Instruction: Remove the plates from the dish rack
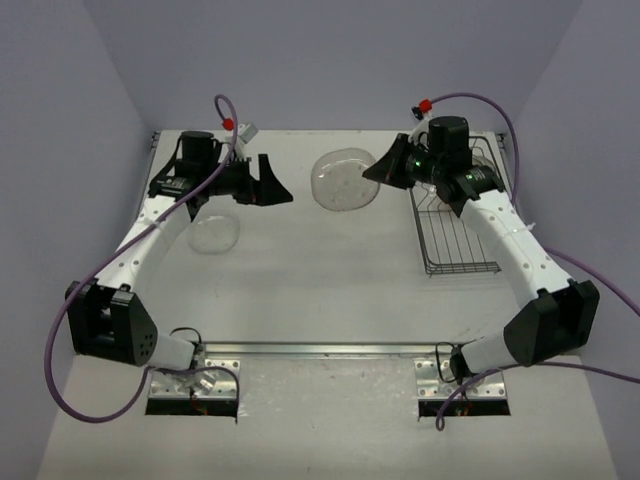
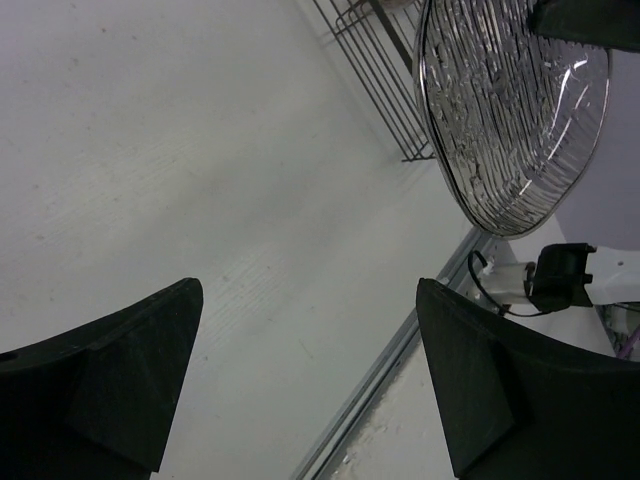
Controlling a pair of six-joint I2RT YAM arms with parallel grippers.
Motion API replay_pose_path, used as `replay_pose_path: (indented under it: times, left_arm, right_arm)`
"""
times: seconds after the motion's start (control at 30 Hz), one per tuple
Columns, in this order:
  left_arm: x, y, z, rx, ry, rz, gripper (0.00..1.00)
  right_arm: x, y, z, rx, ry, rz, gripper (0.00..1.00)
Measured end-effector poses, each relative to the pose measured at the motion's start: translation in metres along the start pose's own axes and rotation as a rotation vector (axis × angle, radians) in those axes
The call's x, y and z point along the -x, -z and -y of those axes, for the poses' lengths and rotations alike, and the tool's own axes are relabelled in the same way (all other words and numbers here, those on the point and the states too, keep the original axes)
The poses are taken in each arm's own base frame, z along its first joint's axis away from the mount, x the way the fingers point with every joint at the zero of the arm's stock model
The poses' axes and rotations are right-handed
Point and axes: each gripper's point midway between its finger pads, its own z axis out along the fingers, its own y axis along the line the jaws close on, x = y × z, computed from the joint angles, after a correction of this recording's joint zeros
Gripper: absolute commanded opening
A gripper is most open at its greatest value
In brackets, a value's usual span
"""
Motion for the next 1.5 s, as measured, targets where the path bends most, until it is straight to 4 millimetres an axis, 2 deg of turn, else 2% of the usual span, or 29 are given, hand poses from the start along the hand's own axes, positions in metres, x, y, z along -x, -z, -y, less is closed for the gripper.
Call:
replay_pose_path:
  times: [0.2,0.33,0.47,0.6,0.8,0.87,0.93,1.07,1.1,1.13,1.2,1.27,1.37,1.5]
  left_arm:
    - [0.001,-0.023,-0.004,-0.029,0.030,-0.051,0.78]
    - [-0.003,-0.028,0.009,-0.087,0.035,-0.075,0.75]
    - [-0.004,-0.029,0.020,-0.144,0.044,-0.086,0.68]
    - [-0.004,-0.031,0.025,-0.185,0.062,-0.094,0.48]
    - [-0.008,-0.038,0.022,-0.208,0.110,-0.116,0.19]
    - [-0.009,-0.040,0.019,-0.206,0.124,-0.118,0.14]
    - [-0.009,-0.040,0.018,-0.203,0.142,-0.120,0.06]
    - [-0.006,-0.040,0.014,-0.190,0.147,-0.107,0.01]
    - [-0.006,-0.040,0.012,-0.187,0.149,-0.105,0.00]
    - [-0.007,-0.039,0.009,-0.183,0.152,-0.103,0.00]
    - [-0.007,-0.033,-0.001,-0.159,0.166,-0.095,0.00]
    - [-0.002,-0.020,-0.024,-0.101,0.189,-0.065,0.00]
    - [0.008,0.011,-0.073,0.055,0.200,-0.027,0.00]
    - [0.017,0.053,-0.135,0.310,0.087,-0.021,0.00]
  right_arm:
    - [-0.021,-0.019,-0.006,0.009,-0.035,-0.069,0.00]
    - [-0.034,-0.026,-0.014,0.023,-0.023,-0.100,0.00]
    - [-0.038,-0.030,-0.016,0.027,-0.019,-0.110,0.00]
    - [-0.039,-0.036,-0.015,0.018,-0.016,-0.115,0.00]
    - [-0.040,-0.043,-0.024,0.020,0.007,-0.114,0.00]
    - [-0.039,-0.043,-0.027,0.022,0.016,-0.108,0.03]
    - [-0.037,-0.043,-0.028,0.019,0.031,-0.102,0.21]
    - [-0.040,-0.044,-0.033,0.025,0.054,-0.100,0.87]
    - [-0.040,-0.045,-0.034,0.025,0.064,-0.097,0.97]
    - [-0.040,-0.045,-0.035,0.025,0.073,-0.094,0.99]
    - [-0.039,-0.046,-0.034,0.013,0.089,-0.083,0.99]
    - [-0.035,-0.044,-0.028,-0.009,0.105,-0.063,0.99]
    - [-0.025,-0.037,-0.014,-0.045,0.125,-0.027,0.99]
    - [0.005,-0.018,0.017,-0.109,0.136,0.043,0.99]
